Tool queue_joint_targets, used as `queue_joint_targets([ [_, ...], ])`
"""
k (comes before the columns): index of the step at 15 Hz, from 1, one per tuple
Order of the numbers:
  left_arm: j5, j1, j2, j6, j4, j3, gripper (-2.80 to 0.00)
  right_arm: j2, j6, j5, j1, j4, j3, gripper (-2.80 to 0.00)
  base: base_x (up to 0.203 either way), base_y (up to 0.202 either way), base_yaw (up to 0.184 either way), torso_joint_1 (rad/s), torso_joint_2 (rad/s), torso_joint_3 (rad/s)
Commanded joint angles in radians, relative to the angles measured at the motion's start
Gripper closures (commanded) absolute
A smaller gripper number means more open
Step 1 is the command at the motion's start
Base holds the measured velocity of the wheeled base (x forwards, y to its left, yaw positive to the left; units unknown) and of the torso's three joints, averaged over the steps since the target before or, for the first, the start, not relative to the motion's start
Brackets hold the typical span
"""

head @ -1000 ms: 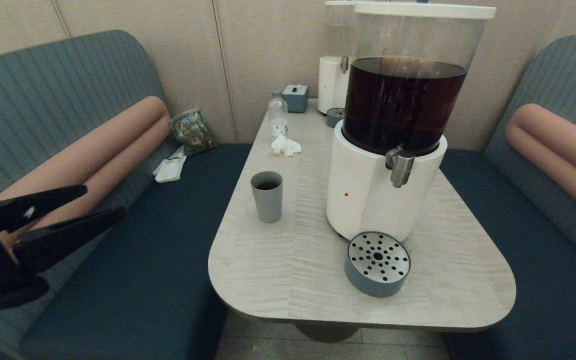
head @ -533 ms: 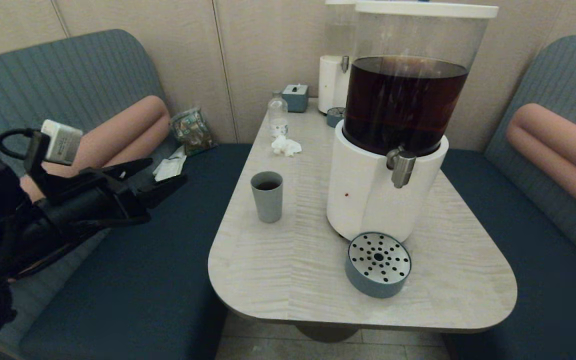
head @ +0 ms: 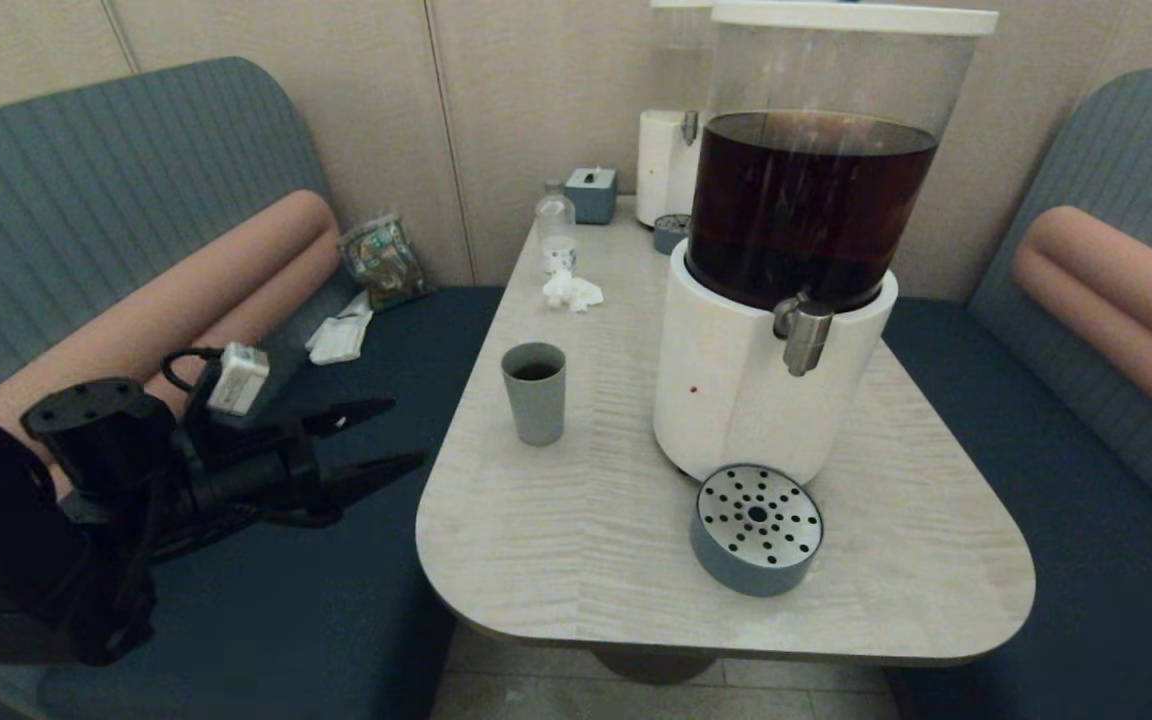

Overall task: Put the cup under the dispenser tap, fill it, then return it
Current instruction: Pick up the cup

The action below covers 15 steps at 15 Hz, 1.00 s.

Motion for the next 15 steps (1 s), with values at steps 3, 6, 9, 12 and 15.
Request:
queue_joint_targets([
  [3,-0.021,0.001,0.215,0.015,-0.008,-0.172,-2.80,-0.002,-0.001,0.000,0.000,0.000,0.000,0.00,0.000,0.000,0.000,0.000,0.00,0.000],
  [6,-0.045,-0.002,0.329,0.014,-0.008,-0.294,-2.80,-0.002,-0.001,0.000,0.000,0.000,0.000,0.00,0.000,0.000,0.000,0.000,0.00,0.000],
  [9,-0.048,-0.028,0.401,0.013,-0.008,-0.378,-2.80,-0.002,-0.001,0.000,0.000,0.000,0.000,0.00,0.000,0.000,0.000,0.000,0.00,0.000],
  [12,-0.048,-0.045,0.415,0.007,-0.008,-0.406,-2.80,-0.002,-0.001,0.000,0.000,0.000,0.000,0.00,0.000,0.000,0.000,0.000,0.00,0.000],
  [15,-0.035,-0.058,0.435,0.001,-0.008,-0.461,-2.80,-0.002,-0.001,0.000,0.000,0.000,0.000,0.00,0.000,0.000,0.000,0.000,0.00,0.000],
])
